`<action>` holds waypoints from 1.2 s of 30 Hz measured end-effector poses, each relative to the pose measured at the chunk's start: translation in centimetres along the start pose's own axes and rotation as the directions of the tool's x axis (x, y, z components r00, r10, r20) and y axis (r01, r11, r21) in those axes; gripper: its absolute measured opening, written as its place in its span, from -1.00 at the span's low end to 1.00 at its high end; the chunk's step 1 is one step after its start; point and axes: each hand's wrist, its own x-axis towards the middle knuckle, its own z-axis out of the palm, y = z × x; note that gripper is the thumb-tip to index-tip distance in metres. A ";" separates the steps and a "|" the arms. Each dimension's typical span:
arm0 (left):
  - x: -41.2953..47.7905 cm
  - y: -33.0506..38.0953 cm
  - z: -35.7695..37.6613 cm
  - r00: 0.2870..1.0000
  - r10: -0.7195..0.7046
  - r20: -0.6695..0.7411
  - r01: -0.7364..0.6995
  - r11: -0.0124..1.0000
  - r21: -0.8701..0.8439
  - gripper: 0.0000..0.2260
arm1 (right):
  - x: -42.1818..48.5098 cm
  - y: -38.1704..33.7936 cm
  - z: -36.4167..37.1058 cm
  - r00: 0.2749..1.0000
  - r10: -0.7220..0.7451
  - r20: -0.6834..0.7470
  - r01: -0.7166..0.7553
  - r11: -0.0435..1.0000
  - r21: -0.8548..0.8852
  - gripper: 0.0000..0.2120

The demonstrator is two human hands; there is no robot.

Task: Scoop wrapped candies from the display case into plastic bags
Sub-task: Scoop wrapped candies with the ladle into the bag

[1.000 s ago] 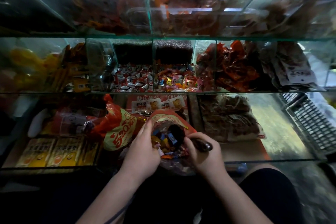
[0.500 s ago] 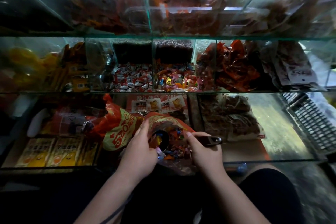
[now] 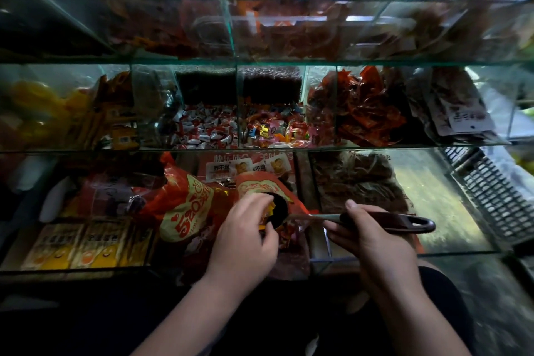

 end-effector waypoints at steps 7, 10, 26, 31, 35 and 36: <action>2.0 -1.3 2.3 0.939 -0.290 0.186 0.245 0.942 0.230 -0.38 | -1.2 -1.4 -1.1 0.997 -0.024 0.073 0.016 0.994 0.104 -0.91; 1.9 -1.6 2.6 0.958 -0.248 0.146 0.211 0.950 0.231 -0.45 | -2.3 -2.3 -1.1 0.990 -0.043 0.138 0.021 0.987 0.158 -0.84; 11.5 1.5 -2.3 0.994 0.106 0.039 -0.110 0.986 0.127 -0.29 | -1.7 -8.6 1.6 0.996 -0.079 0.041 0.053 0.900 0.433 -0.87; 12.3 0.9 -3.0 0.996 -0.041 -0.084 0.036 0.997 -0.064 -0.31 | 2.7 -8.0 5.0 0.959 -0.281 0.043 0.254 0.914 0.316 -0.92; 10.7 -0.4 -2.3 0.986 -0.149 -0.075 0.142 0.985 -0.094 -0.33 | 6.0 -7.2 6.7 0.587 -0.693 0.417 0.801 0.425 -0.421 -0.88; 10.3 -0.7 -2.1 0.984 -0.164 -0.071 0.157 0.984 -0.086 -0.34 | 6.4 -6.9 6.9 0.529 -0.646 0.551 0.834 0.277 -0.476 -0.82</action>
